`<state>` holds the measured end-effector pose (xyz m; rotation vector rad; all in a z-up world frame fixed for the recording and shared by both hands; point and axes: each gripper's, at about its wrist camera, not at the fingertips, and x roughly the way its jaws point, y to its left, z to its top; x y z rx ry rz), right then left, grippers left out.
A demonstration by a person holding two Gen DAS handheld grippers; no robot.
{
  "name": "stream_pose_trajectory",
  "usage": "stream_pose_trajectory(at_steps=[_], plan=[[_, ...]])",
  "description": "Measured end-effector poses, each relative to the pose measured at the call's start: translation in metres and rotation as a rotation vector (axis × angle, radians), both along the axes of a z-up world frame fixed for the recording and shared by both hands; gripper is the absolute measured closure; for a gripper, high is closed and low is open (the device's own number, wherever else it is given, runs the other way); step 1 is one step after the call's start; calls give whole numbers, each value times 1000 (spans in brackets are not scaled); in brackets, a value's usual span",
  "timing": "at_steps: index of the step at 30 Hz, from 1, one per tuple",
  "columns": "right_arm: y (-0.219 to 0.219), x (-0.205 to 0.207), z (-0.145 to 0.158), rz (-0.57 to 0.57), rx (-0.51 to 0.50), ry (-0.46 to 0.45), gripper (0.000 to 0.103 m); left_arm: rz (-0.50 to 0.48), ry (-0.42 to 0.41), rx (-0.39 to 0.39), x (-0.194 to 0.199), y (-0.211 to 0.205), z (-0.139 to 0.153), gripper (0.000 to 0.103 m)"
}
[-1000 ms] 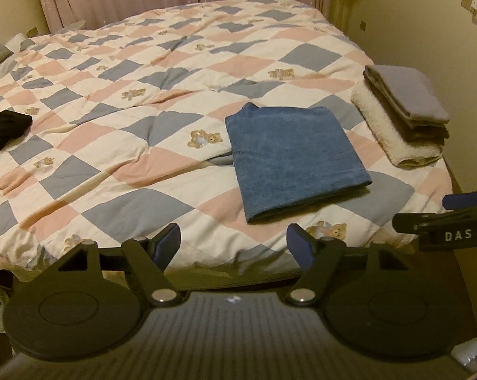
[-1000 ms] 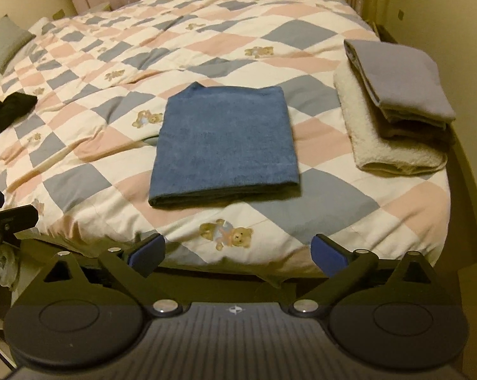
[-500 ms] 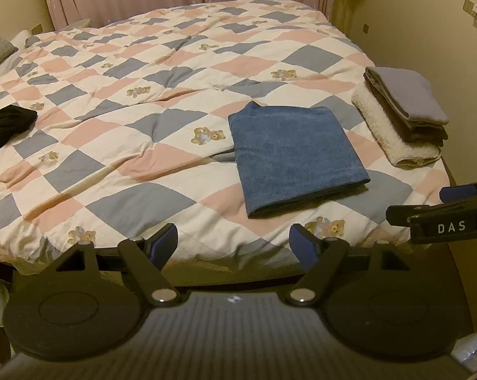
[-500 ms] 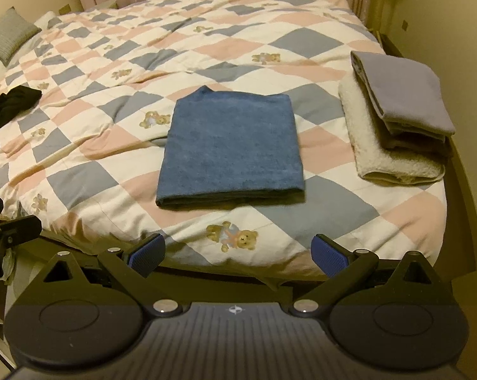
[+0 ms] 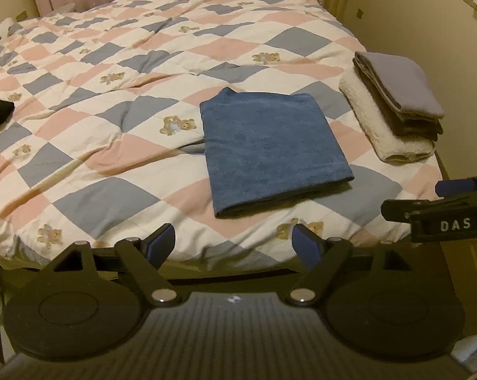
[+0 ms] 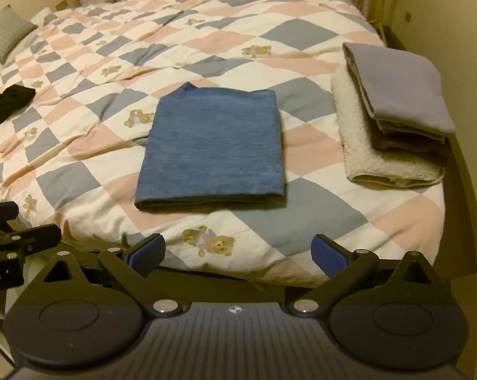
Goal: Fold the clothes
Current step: 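Fold the towel over, lay it down and open both grippers, then grasp the folded blue towel with the right gripper while the left gripper grasps beside it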
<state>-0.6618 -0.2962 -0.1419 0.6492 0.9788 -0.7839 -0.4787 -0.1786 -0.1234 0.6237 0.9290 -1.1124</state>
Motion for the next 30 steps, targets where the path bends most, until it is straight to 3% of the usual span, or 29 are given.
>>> stream_pose_trajectory(at_steps=[5, 11, 14, 23, 30], plan=[[-37, -31, -24, -3, 96, -135, 2, 84, 92, -19, 16, -15, -28, 19], [-88, -56, -65, -115, 267, -329, 5, 193, 309, -49, 54, -42, -65, 17], [-111, -51, -86, -178, 308, -407, 5, 218, 356, -57, 76, -63, -83, 14], [-177, -14, -161, -275, 279, -452, 3, 221, 474, -46, 151, -140, -161, 13], [-212, 12, -209, -259, 377, -484, 3, 225, 633, -48, 177, -166, -210, 13]])
